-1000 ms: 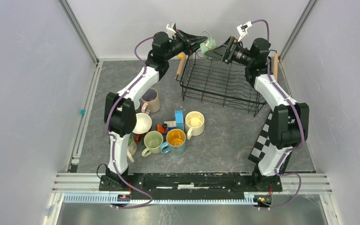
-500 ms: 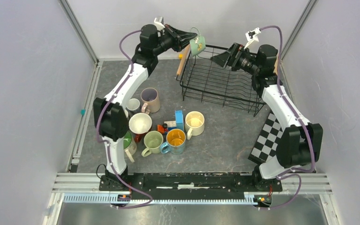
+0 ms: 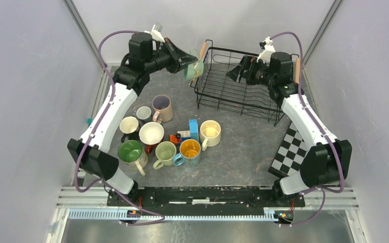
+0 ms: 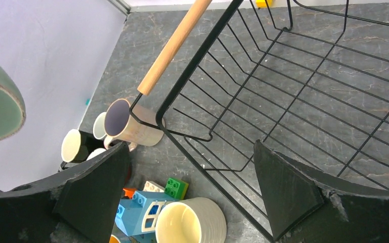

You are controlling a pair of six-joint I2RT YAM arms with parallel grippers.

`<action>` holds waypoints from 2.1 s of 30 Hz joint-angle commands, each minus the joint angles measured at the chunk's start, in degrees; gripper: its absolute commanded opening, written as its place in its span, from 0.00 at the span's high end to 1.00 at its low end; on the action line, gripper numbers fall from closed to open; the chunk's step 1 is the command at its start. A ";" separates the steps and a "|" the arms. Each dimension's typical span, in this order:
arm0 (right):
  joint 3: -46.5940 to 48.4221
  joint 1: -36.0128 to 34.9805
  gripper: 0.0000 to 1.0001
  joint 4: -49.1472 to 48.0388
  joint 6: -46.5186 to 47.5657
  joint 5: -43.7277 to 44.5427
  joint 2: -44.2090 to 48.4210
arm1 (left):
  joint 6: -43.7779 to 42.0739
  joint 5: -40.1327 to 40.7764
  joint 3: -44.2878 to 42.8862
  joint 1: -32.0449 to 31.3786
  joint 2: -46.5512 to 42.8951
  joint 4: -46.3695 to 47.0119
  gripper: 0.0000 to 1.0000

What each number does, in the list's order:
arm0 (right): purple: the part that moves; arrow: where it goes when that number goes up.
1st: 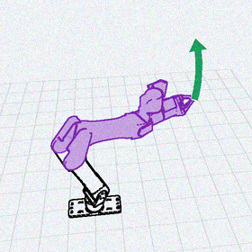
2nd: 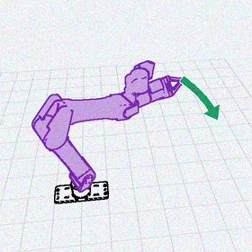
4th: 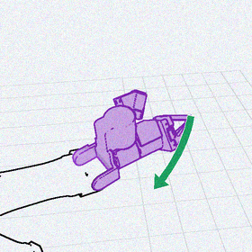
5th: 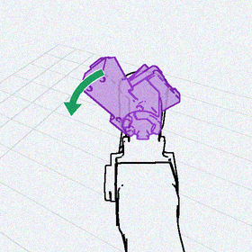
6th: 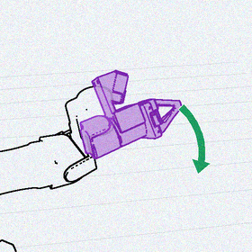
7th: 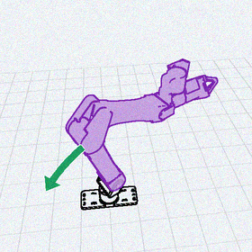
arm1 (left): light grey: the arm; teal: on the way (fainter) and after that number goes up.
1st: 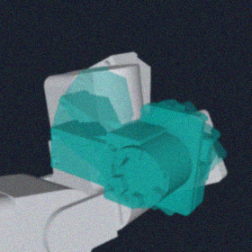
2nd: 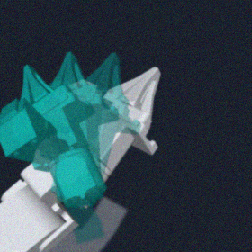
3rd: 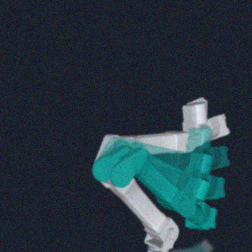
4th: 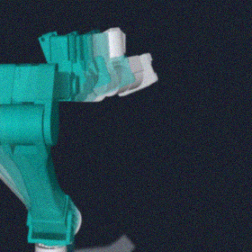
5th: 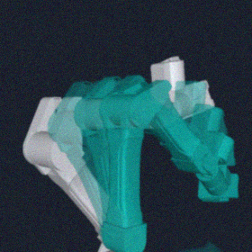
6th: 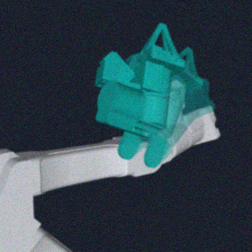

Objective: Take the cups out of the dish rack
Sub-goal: Place the cup at the center of the board.

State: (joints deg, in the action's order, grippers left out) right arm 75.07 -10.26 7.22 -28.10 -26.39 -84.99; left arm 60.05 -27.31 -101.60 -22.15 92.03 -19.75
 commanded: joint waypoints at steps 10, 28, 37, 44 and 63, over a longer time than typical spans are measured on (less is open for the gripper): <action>4.35 -4.99 0.02 3.61 4.58 7.03 4.23 | -29.84 17.72 4.45 -0.40 -7.92 -29.65 0.98; 5.09 -5.64 0.02 6.80 5.81 10.66 7.91 | -34.22 30.68 11.12 -7.72 1.22 -28.66 0.98; 4.87 -6.08 0.02 6.95 6.01 10.78 8.15 | -35.22 34.01 12.03 -8.96 3.75 -28.07 0.98; 5.68 -6.63 0.02 7.33 6.42 10.64 7.92 | -35.79 36.52 11.80 -9.39 1.12 -30.54 0.98; 3.06 -8.01 0.02 4.30 6.12 9.68 7.63 | -30.37 46.60 29.61 -8.70 -14.46 -34.99 0.98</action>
State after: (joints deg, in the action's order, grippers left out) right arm 77.80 -17.74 14.72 -22.59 -16.45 -78.67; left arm 27.07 15.25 -74.24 -31.24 79.26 -55.40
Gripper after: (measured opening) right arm 0.982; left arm 0.079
